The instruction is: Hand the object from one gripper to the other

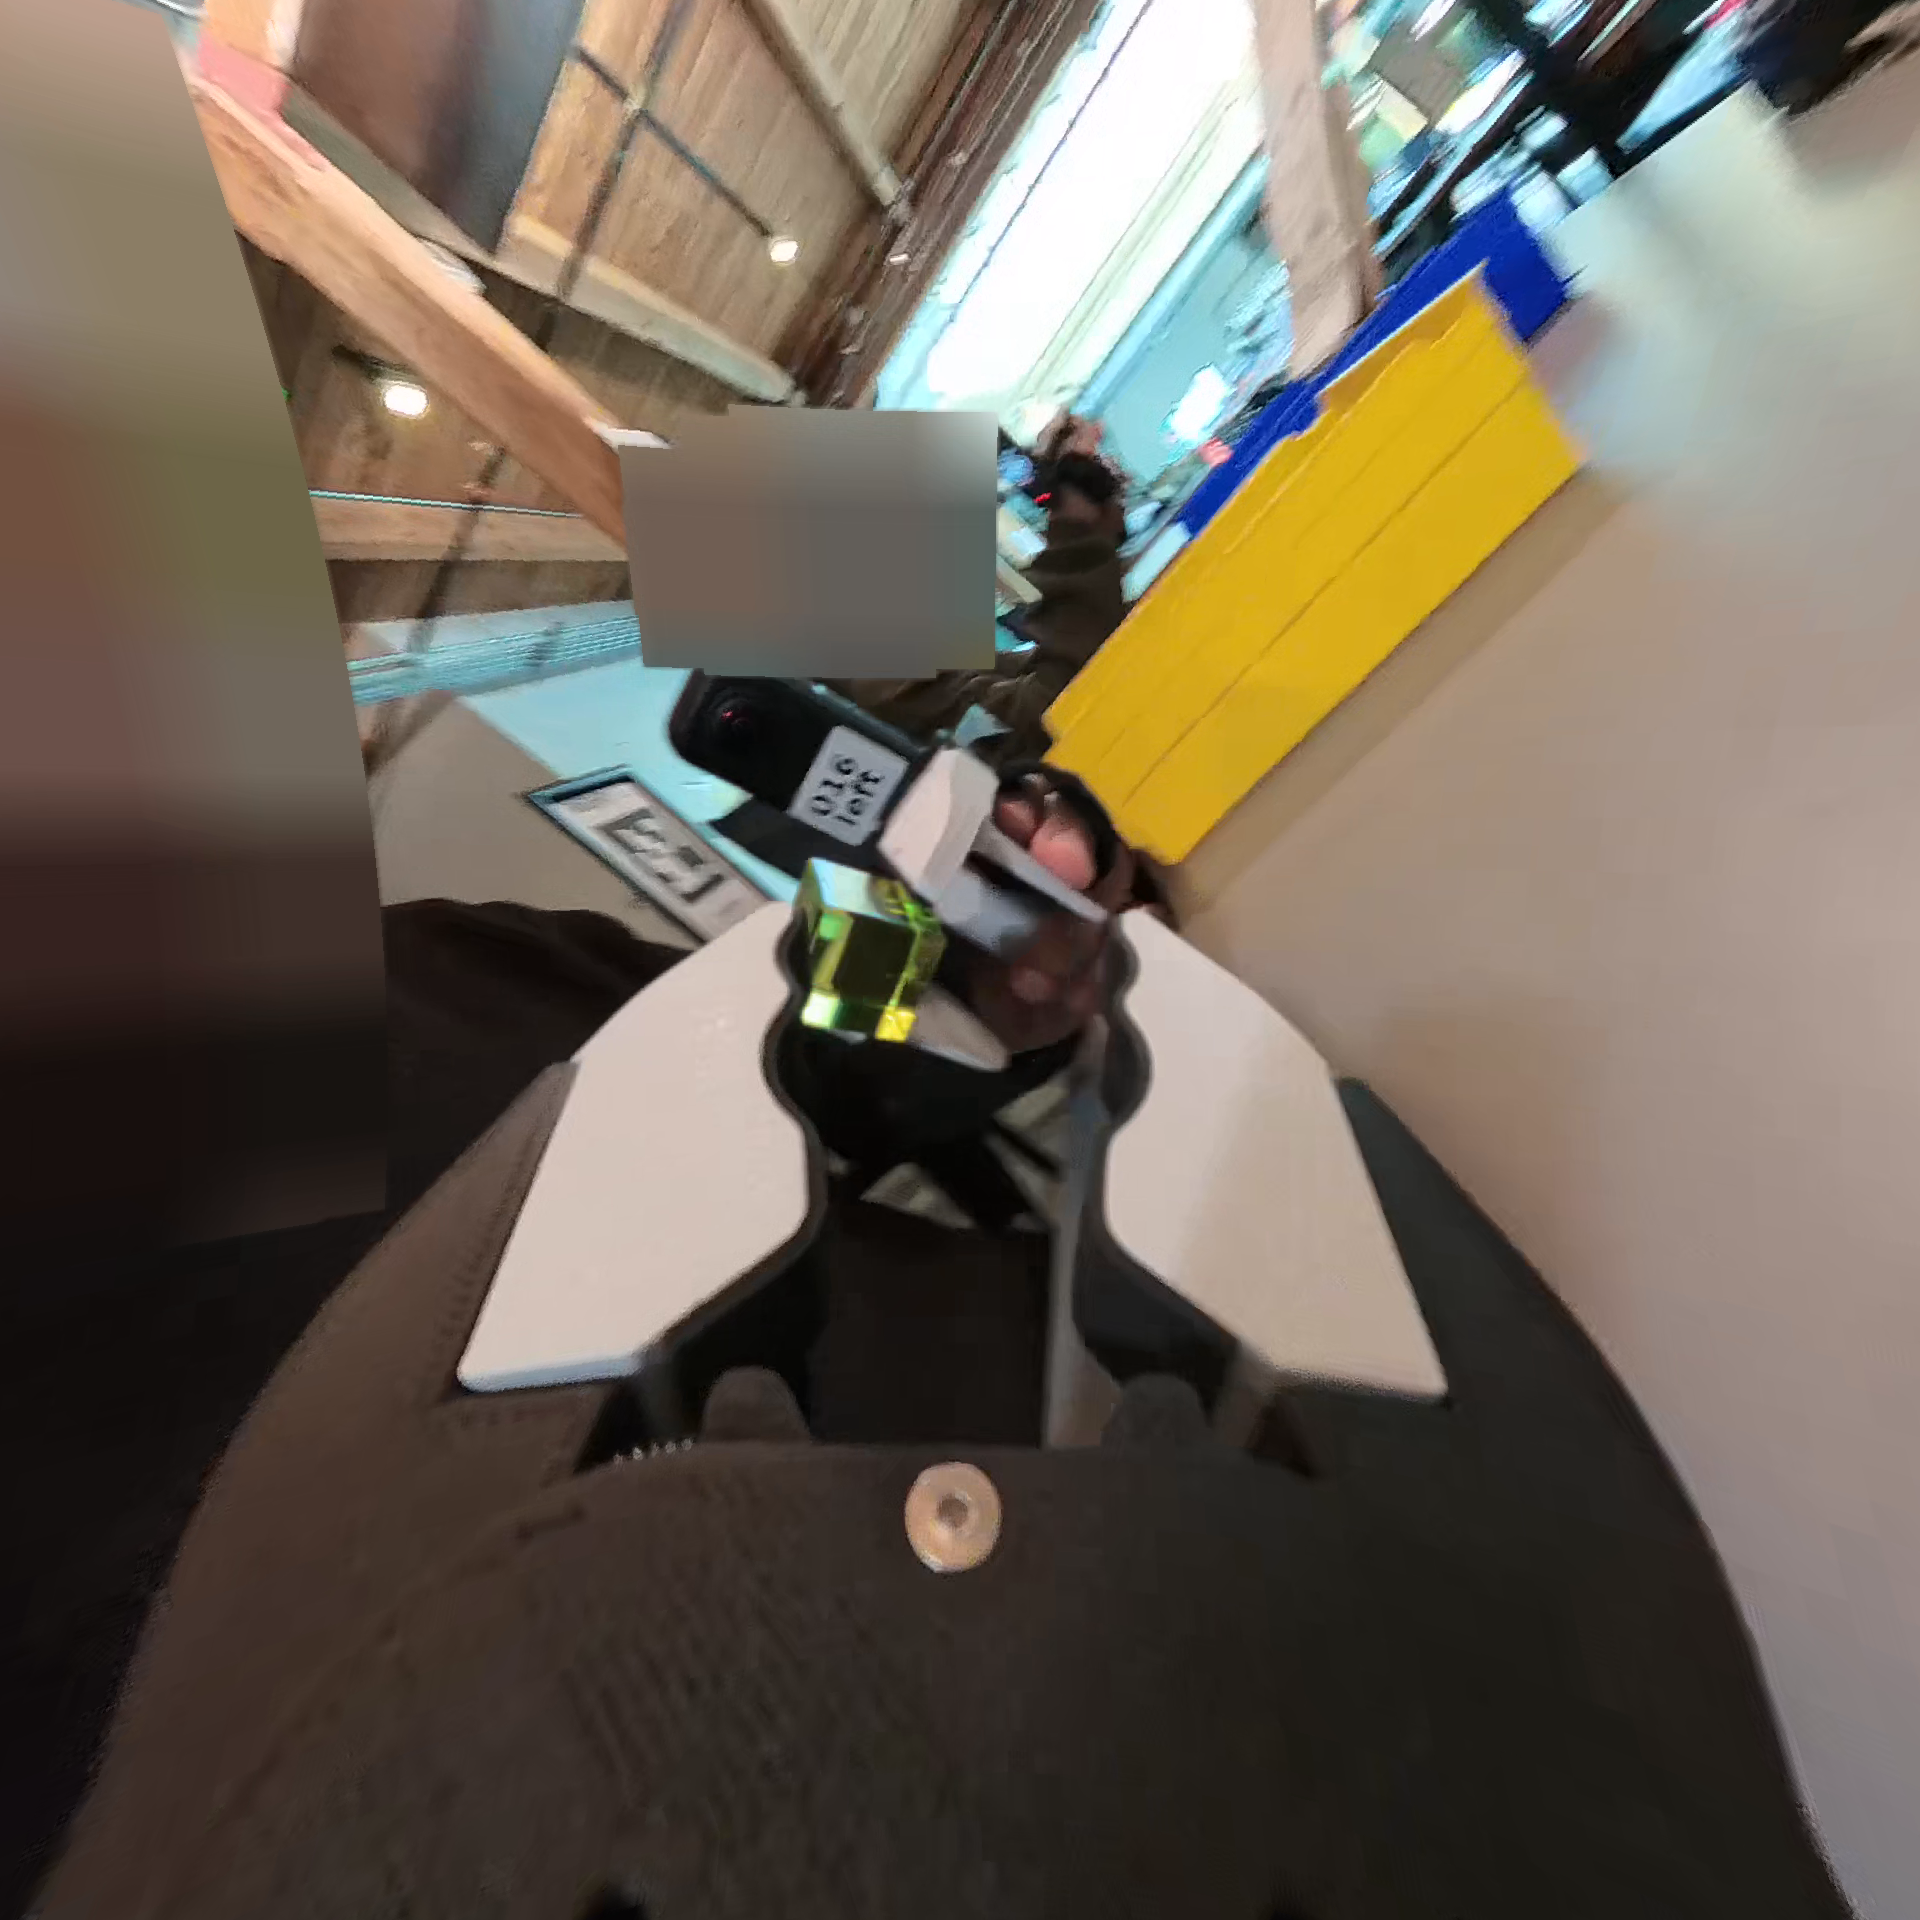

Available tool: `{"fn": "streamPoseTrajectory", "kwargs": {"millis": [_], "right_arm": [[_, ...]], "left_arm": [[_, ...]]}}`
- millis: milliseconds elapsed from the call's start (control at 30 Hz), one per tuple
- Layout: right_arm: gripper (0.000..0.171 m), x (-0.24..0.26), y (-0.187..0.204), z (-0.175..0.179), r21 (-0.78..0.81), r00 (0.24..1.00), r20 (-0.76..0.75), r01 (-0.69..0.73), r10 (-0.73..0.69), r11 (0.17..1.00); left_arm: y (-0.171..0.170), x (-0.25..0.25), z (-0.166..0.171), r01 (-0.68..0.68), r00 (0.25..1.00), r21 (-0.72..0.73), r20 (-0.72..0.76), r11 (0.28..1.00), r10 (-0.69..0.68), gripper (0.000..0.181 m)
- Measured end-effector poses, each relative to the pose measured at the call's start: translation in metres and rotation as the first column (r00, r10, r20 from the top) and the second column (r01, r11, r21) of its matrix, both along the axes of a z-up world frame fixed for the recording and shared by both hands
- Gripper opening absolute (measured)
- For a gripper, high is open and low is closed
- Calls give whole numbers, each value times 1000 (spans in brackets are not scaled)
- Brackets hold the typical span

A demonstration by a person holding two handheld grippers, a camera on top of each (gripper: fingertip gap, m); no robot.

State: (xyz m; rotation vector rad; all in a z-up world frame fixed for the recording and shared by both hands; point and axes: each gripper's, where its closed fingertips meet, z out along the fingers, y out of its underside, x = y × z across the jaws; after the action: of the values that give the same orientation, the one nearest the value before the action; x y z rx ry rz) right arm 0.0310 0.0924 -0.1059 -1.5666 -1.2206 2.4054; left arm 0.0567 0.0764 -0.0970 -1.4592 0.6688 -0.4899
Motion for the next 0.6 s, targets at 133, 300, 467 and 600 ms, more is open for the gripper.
{"fn": "streamPoseTrajectory", "kwargs": {"millis": [133,300,467,600], "right_arm": [[57,-4,18,-7,356,977,-32,209,-211,911],[62,0,-4,-11,871,958,-259,285,-120,400],[41,6,-20,-24,919,917,-391,394,83,-18],[45,7,-16,-29,932,930,-361,362,73,-14]], "left_arm": [[10,-14,-15,-101,990,-60,-103,993,94,27],[11,-15,-33,-126,957,-71,-273,990,102,28],[4,-11,-45,-48,938,-98,-346,994,12,28],[3,-17,-51,-50,912,-89,-409,995,10,28]]}}
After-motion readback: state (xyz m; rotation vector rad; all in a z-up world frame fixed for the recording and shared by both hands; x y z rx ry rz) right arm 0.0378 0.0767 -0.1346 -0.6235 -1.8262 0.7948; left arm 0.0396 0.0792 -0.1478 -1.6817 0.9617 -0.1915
